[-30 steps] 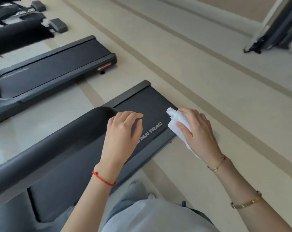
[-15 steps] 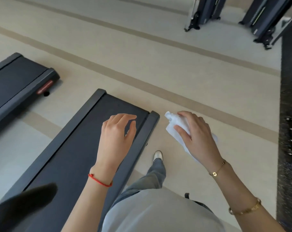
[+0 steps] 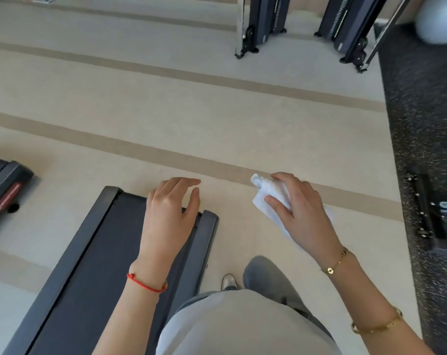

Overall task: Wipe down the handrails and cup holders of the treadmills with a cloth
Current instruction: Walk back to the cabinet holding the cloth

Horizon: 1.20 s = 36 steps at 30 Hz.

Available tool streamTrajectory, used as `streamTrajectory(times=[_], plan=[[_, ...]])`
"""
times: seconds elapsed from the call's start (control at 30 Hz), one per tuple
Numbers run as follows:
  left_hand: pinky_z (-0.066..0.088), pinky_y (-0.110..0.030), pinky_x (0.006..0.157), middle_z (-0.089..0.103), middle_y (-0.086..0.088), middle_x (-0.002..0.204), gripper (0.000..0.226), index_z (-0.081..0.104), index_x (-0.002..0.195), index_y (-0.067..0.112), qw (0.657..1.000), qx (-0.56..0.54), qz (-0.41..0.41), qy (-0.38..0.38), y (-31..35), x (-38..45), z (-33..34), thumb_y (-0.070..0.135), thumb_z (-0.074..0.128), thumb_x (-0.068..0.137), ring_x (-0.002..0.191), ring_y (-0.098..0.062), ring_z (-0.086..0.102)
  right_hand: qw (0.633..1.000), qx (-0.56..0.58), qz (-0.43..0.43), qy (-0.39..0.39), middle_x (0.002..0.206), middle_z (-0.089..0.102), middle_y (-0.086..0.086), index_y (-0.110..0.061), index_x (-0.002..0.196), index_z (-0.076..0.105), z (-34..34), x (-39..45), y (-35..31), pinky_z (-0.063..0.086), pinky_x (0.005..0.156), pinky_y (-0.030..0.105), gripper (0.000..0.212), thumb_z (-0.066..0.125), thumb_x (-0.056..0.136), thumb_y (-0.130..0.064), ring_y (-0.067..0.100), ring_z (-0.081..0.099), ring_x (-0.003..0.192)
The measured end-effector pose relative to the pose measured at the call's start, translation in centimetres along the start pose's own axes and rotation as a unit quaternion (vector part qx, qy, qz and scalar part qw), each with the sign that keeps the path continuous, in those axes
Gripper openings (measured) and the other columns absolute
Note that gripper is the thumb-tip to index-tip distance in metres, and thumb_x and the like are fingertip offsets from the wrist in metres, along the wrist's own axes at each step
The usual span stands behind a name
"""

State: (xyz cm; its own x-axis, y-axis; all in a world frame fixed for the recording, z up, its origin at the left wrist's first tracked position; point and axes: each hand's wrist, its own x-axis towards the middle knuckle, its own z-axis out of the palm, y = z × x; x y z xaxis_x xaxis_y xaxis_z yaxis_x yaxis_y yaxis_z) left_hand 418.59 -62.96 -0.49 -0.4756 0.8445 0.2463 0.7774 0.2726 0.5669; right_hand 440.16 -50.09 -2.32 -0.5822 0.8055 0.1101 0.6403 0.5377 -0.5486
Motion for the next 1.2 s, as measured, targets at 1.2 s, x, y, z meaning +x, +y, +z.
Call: streamTrajectory(times=[1.2], plan=[[0.053,-0.051,0.085,0.072,-0.004,0.102,0.023,0.072,0.107,0.011,0.99,0.025,-0.082,0.11,-4.1,69.8,23.0,0.017,0.053,0.095,0.094,-0.027,0.069,0.992,0.031,-0.092,-0.083,0.114,0.06,-0.006,-0.025,0.126,0.048,-2.7,77.2,20.4,0.039,0.085,0.032,0.037,0.049,0.095,-0.046,0.015,0.05,0.095]])
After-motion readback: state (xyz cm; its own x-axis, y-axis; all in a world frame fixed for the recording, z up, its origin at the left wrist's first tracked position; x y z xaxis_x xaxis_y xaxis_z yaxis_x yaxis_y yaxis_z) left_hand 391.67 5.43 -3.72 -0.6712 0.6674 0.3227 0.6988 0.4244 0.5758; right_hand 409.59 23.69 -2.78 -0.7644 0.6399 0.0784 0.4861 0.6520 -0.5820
